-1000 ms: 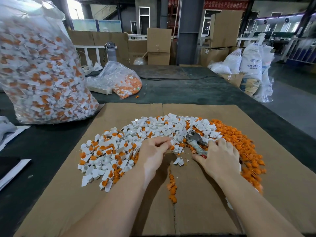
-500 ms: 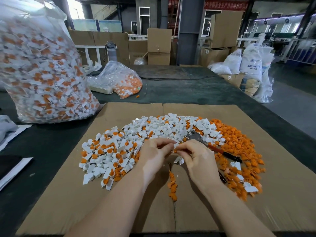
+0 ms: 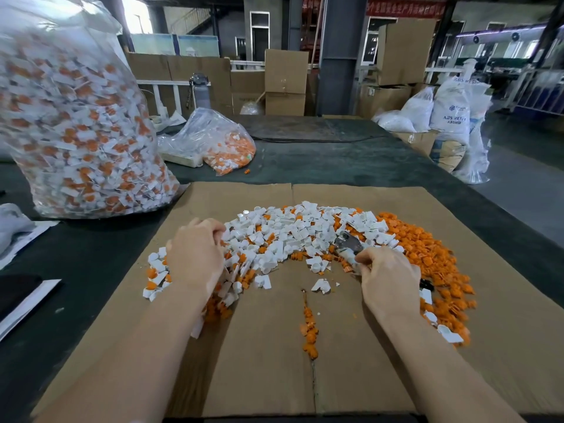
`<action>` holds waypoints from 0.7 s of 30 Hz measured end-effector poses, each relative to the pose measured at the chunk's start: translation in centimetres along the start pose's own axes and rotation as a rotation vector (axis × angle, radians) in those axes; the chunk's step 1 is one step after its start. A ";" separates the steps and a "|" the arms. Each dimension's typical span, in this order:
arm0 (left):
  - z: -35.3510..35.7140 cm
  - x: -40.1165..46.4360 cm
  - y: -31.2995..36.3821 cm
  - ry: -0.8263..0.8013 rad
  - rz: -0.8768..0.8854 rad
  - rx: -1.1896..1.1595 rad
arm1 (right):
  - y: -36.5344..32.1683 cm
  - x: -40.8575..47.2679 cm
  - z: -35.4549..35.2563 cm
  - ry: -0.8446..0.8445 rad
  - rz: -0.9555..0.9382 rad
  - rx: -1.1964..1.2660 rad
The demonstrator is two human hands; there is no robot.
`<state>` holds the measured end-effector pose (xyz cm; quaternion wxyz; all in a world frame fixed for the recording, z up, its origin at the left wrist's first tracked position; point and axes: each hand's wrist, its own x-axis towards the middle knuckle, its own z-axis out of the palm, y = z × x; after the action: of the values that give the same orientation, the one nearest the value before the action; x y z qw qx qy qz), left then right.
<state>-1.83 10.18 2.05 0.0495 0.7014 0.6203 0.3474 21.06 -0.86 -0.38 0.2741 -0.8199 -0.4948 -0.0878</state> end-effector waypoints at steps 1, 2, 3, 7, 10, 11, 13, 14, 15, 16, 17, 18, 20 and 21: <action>0.0 0.1 -0.3 -0.006 -0.002 0.046 | 0.0 0.2 0.0 -0.017 0.002 -0.028; 0.1 0.2 -0.6 -0.022 -0.006 0.089 | -0.1 0.3 -0.1 -0.032 -0.002 -0.052; 0.2 0.3 -0.7 -0.042 -0.012 0.127 | -0.1 0.4 -0.1 -0.044 -0.011 -0.073; 0.7 -0.1 -0.4 -0.036 -0.007 0.204 | -0.4 0.8 0.0 -0.071 -0.095 -0.139; 1.3 -1.1 1.0 0.024 0.126 0.019 | -0.6 0.7 0.2 -0.089 -0.175 -0.242; 1.6 -1.5 1.8 -0.002 0.184 -0.086 | -0.7 0.7 0.4 -0.100 -0.202 -0.283; 2.3 -2.6 3.4 -0.127 0.285 -0.229 | -0.7 0.7 0.6 -0.136 -0.248 -0.356; 2.7 -3.2 4.1 -0.194 0.325 -0.253 | -0.8 0.7 0.7 -0.151 -0.260 -0.382; 3.3 -3.7 4.7 -0.251 0.354 -0.260 | -0.8 0.7 0.8 -0.158 -0.265 -0.400; 3.9 -4.1 5.2 -0.294 0.375 -0.263 | -0.9 0.7 0.8 -0.157 -0.266 -0.413; 4.4 -4.5 5.6 -0.332 0.389 -0.263 | -0.9 0.7 0.8 -0.157 -0.265 -0.425; 4.9 -4.7 5.9 -0.364 0.400 -0.258 | -0.9 0.7 0.8 -0.156 -0.260 -0.434; 5.7 -5.0 6.4 -0.409 0.412 -0.230 | -0.8 0.7 0.9 -0.156 -0.246 -0.432; 6.1 -5.1 6.5 -0.421 0.416 -0.214 | -0.7 0.6 1.0 -0.153 -0.239 -0.416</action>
<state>7.03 6.25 -1.44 0.1785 0.8607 0.3993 0.2606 20.59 0.36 -0.70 0.0487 -0.7988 -0.5787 -0.1571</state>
